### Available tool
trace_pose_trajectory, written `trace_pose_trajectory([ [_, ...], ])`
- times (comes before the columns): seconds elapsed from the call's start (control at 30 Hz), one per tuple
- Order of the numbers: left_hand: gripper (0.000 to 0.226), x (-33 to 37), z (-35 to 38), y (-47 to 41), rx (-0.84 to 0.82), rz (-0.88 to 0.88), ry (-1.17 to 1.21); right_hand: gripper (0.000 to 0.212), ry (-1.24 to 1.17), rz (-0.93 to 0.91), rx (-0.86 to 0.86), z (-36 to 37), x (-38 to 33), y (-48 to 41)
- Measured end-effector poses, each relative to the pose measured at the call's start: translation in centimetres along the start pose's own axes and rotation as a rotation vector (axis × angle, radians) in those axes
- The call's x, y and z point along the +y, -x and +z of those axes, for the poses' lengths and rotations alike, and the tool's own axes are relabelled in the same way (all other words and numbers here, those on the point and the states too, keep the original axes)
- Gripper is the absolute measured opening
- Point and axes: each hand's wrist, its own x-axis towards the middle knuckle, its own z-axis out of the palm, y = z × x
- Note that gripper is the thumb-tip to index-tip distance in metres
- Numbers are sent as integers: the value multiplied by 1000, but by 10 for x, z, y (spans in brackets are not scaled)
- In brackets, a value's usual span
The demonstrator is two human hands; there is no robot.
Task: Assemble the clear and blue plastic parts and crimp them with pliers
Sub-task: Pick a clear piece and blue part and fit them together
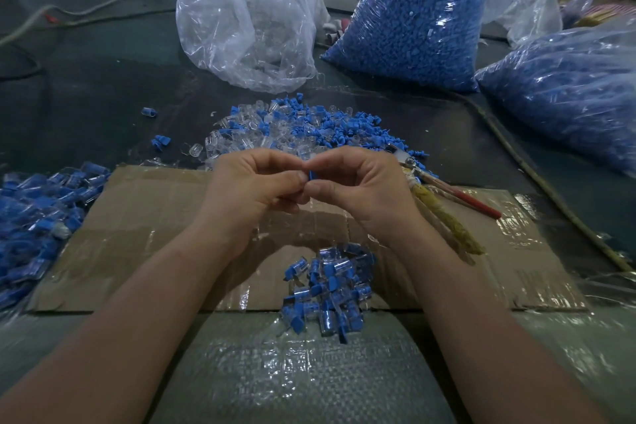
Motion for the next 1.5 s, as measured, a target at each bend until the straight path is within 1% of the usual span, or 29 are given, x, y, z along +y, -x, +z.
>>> trace_pose_trajectory([
  [0.07,6,1,-1,0,11,-22,21,32,11,-9,-11,0,0,1],
  [0.17,7,4,-2,0,-16,-32,-9,34,75,-49,8,2,0,1],
  [0.3,18,8,-2,2,-69,-54,51,31,116,-99,40,2,-1,3],
  [0.47,15,9,-2,2,-96,-58,113,28,103,-79,91,0,-1,4],
  [0.7,12,8,-3,1,-108,-54,106,27,136,-88,79,0,-5,5],
  [1.03,15,7,-3,1,-103,-84,148,32,226,-132,62,-2,-4,6],
  [1.23,7,7,-3,0,-122,-101,103,34,271,-164,50,-1,-4,6],
  [1.33,12,7,-4,0,-126,-108,70,32,306,-158,24,0,-4,6],
  [1.5,18,8,-2,1,-126,-112,69,36,259,-148,25,-3,-4,7],
])
